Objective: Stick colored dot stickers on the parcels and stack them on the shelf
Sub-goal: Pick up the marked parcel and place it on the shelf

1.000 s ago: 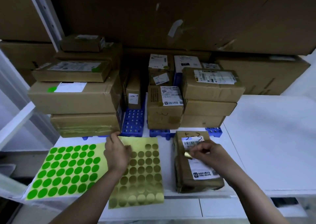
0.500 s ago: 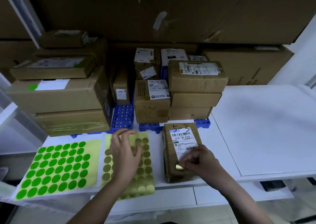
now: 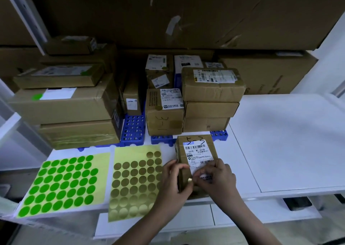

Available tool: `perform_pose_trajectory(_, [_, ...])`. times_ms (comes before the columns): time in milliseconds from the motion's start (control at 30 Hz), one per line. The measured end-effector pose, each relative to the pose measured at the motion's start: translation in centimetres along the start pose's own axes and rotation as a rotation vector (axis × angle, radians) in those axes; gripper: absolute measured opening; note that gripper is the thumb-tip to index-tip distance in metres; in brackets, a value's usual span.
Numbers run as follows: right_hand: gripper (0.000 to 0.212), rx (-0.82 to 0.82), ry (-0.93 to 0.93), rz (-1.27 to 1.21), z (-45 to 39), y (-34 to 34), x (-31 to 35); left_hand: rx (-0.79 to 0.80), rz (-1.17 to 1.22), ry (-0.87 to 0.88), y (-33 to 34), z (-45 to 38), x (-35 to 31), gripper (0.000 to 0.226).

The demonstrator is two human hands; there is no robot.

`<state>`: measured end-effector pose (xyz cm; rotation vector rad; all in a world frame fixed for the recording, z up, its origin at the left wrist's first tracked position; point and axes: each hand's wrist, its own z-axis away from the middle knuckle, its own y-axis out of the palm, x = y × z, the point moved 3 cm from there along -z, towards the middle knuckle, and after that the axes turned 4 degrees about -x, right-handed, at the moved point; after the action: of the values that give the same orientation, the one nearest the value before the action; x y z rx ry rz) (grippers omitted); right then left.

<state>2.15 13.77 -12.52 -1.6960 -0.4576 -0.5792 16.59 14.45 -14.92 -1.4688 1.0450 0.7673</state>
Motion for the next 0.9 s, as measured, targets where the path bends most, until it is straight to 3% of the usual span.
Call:
perform_pose_trajectory(100, [0.018,-0.154,-0.110,-0.005,0.5,0.0,-0.1,0.028,0.051,-0.007,0.3,0.2,0.2,0.044])
perform_pose_trajectory(167, [0.036,-0.205,-0.138,0.032,0.7,0.0,-0.1,0.027,0.083,-0.031,0.4,0.3,0.4,0.045])
perform_pose_trajectory(267, [0.061,-0.238,-0.087,0.083,0.3,0.1,-0.3,0.029,0.113,-0.076,0.6,0.3,0.7,0.045])
perform_pose_trajectory(400, [0.075,-0.246,-0.027,0.122,0.0,0.6,-0.6,0.055,0.119,-0.109,0.4,0.3,0.5,0.044])
perform_pose_trajectory(533, [0.060,-0.229,0.032,-0.037,0.0,1.0,-1.9,0.066,0.160,-0.173,0.3,0.3,0.5,0.043])
perform_pose_trajectory(700, [0.035,-0.131,0.365,-0.690,0.4,-0.2,-4.1,0.042,0.271,-0.229,-0.1,-0.2,0.9,0.039])
perform_pose_trajectory(800, [0.027,-0.097,0.525,-0.811,0.6,-0.6,-5.1,-0.046,0.394,-0.314,-0.6,-0.6,0.6,0.036])
perform_pose_trajectory(900, [0.031,-0.020,0.568,-0.845,0.9,-0.4,-5.3,-0.073,0.488,-0.405,-0.4,-1.0,0.9,0.038])
